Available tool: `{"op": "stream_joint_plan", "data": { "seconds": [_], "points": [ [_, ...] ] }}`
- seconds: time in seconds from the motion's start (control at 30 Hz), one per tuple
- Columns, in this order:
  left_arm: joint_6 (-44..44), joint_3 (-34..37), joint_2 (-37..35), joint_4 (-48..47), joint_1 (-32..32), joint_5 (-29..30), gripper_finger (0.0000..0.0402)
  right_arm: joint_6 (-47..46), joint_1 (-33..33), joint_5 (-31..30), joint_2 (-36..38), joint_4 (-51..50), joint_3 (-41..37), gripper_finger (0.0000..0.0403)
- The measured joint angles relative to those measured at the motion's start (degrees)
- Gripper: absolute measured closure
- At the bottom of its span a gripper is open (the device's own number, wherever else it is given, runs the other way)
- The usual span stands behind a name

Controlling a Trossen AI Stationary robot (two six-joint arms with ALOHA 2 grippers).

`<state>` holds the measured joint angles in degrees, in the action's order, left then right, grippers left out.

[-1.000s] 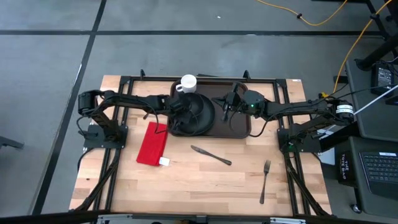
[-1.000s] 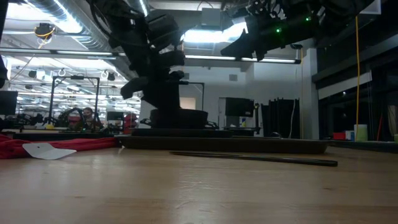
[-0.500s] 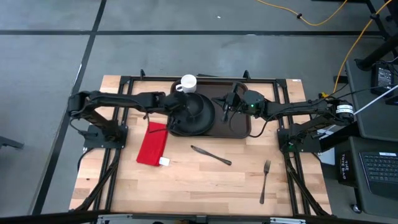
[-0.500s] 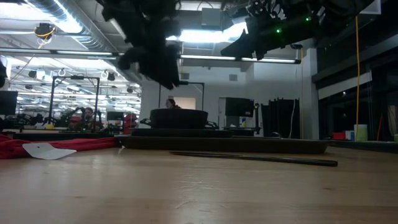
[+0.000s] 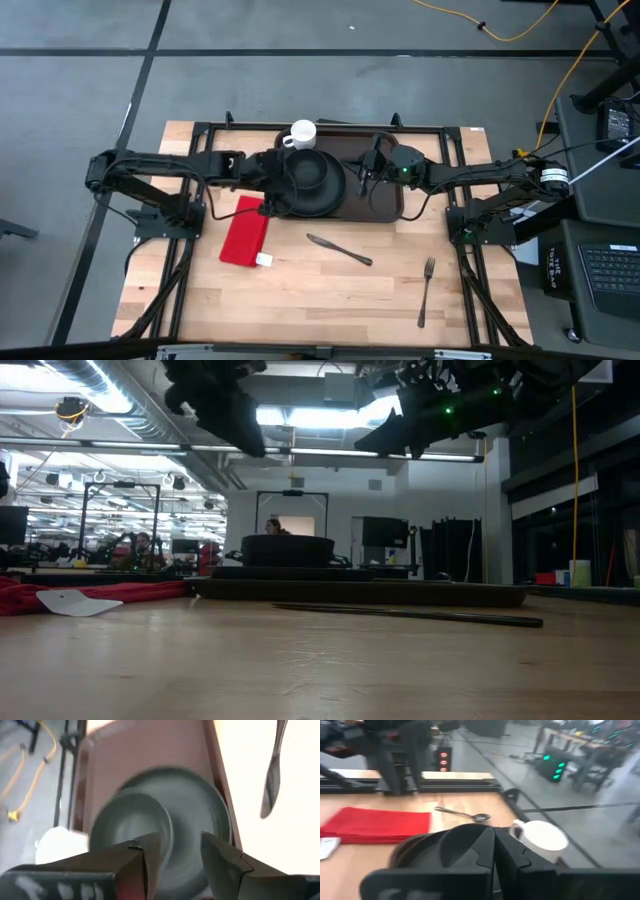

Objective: Set up tray
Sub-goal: Put the red napkin on the brown serving tray

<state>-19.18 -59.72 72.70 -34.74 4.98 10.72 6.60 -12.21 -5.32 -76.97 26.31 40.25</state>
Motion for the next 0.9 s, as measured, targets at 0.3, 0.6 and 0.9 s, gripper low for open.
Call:
{"op": "stream_joint_plan", "data": {
  "seconds": [0.3,0.6,0.9],
  "points": [
    [12.0,0.1,0.7,-6.0,-8.4,10.6,0.0274,-6.4,1.7,3.9,0.0,-2.6,-0.3,0.039],
    [33.8,0.1,0.7,-15.8,-19.6,15.3,0.0274,-4.7,9.1,3.9,-2.3,0.1,-0.5,0.0396],
    [66.6,0.1,0.7,-22.9,-29.5,8.0,0.0274,-5.1,13.7,3.9,-2.2,1.4,-0.5,0.0381]
  ]
}}
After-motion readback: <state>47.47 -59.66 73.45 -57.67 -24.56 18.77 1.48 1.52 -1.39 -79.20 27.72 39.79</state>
